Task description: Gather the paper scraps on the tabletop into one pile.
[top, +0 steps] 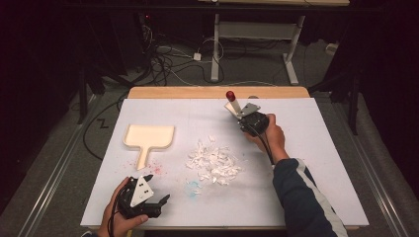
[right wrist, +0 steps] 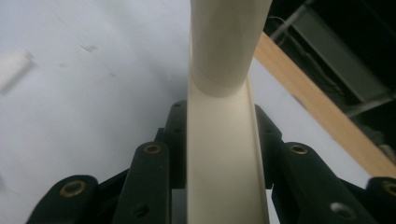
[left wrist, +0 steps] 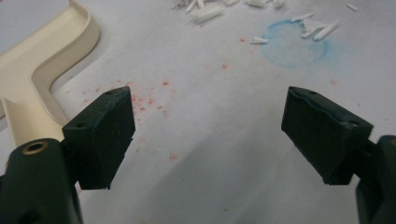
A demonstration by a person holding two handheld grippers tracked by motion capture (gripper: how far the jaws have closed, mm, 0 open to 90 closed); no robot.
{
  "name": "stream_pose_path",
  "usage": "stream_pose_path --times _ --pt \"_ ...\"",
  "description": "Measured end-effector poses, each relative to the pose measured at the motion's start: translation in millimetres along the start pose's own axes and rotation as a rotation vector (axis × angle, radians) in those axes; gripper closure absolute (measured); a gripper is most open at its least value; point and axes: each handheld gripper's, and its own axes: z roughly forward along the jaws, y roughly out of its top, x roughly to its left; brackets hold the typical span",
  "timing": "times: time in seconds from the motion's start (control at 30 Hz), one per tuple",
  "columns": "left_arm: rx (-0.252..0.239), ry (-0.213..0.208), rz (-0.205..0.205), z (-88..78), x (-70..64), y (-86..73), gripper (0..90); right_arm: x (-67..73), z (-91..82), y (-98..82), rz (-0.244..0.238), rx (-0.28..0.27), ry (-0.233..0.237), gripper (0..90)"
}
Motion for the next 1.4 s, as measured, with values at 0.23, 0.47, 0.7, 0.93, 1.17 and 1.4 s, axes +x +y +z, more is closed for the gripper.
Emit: stream_pose_path --times 0.23,0.47,0.7,0.93,1.17,1.4 --pt "0.002 -0.013 0.004 0.3 0.2 -0.3 16.5 27.6 -0.4 14.4 -0.045 -0.109 0.188 68.0" --pt "0.003 -0.018 0.014 1.1 -1.4 0.4 16.5 58.7 -15.8 19.2 -0.152 -0.18 0.383 67.9" --pt "0.0 -0.018 0.015 0.5 -3.2 1.1 16.9 74.1 -48.8 7.1 -0.264 -0.208 0.529 67.9" --pt "0.01 -0.018 0.023 2.0 -4.6 2.0 16.9 61.6 -81.8 -1.4 -0.23 -0.265 0.471 67.9" --pt "0.018 -0.015 0.026 2.4 -4.7 1.5 17.2 31.6 -114.3 -19.7 -0.093 -0.265 0.347 67.9" --pt "0.02 -0.01 0.035 1.8 -6.4 2.4 17.7 8.1 -141.8 -54.9 0.034 -0.193 0.275 67.9"
